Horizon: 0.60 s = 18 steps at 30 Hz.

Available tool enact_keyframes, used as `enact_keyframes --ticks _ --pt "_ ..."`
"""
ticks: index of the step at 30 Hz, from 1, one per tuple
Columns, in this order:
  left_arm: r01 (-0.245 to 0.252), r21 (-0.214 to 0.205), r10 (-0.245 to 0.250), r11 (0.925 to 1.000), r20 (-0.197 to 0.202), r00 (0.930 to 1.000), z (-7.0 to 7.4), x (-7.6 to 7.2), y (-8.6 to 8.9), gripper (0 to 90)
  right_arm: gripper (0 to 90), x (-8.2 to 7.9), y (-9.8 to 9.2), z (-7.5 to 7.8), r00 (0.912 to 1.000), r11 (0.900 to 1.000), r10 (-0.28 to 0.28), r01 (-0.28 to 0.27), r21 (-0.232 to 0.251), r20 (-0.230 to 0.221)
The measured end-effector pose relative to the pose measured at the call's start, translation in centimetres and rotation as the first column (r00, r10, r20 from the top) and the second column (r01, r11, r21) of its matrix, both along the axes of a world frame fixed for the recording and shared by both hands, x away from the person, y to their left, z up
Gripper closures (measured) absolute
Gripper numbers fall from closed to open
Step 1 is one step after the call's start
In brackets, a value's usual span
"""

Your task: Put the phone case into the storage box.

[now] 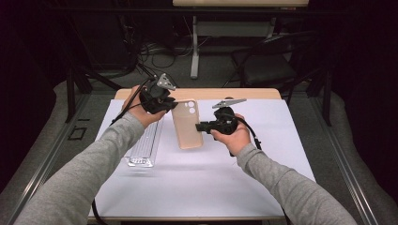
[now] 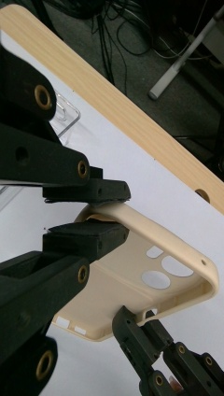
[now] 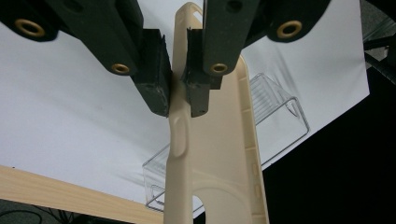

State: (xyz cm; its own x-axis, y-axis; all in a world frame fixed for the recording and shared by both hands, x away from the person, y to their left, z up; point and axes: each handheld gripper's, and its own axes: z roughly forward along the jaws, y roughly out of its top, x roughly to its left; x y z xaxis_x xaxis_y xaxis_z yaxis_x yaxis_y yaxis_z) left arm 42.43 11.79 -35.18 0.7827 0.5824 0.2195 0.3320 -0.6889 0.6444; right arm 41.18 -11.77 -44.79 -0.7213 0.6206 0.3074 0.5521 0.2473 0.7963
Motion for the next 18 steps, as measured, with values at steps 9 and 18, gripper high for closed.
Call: enact_keyframes --ticks 9,18 --pt "-0.001 0.001 0.001 1.0000 -0.007 1.0000 0.22 0.06 -0.09 79.8 80.2 0.08 -0.09 0.04 1.0000 1.0000 -0.005 0.005 0.006 -0.002" --pt "-0.004 -0.004 0.004 1.0000 -0.010 0.9999 0.31 0.09 -0.18 79.9 79.4 0.17 -0.32 0.17 1.0000 0.9999 -0.008 0.008 0.008 -0.002"
